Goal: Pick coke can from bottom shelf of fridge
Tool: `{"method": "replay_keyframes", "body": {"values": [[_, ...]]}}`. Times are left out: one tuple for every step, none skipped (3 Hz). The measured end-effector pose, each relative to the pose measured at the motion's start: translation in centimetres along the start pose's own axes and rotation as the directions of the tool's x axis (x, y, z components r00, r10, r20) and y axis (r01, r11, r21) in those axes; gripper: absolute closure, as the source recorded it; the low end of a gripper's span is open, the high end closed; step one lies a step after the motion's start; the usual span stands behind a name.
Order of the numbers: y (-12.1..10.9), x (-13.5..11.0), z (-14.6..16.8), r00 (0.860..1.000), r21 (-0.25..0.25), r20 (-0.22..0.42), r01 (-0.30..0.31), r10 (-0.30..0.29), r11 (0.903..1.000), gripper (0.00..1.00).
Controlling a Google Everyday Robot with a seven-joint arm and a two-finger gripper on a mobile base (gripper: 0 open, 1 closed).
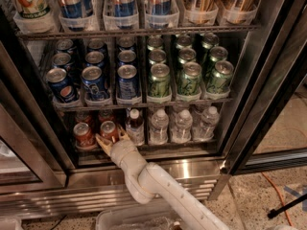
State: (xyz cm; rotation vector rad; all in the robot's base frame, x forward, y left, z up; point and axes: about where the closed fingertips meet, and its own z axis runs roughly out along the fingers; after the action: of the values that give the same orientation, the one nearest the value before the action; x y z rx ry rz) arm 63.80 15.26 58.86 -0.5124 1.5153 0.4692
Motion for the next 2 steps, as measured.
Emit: {"method": "replay_keyframes", "body": {"values": [[0.0,0.0,0.0,1.0,0.0,0.0,0.0,0.0,1.0,0.77],[0.0,0.0,0.0,1.0,0.0,0.0,0.0,0.0,1.0,0.98]]}}
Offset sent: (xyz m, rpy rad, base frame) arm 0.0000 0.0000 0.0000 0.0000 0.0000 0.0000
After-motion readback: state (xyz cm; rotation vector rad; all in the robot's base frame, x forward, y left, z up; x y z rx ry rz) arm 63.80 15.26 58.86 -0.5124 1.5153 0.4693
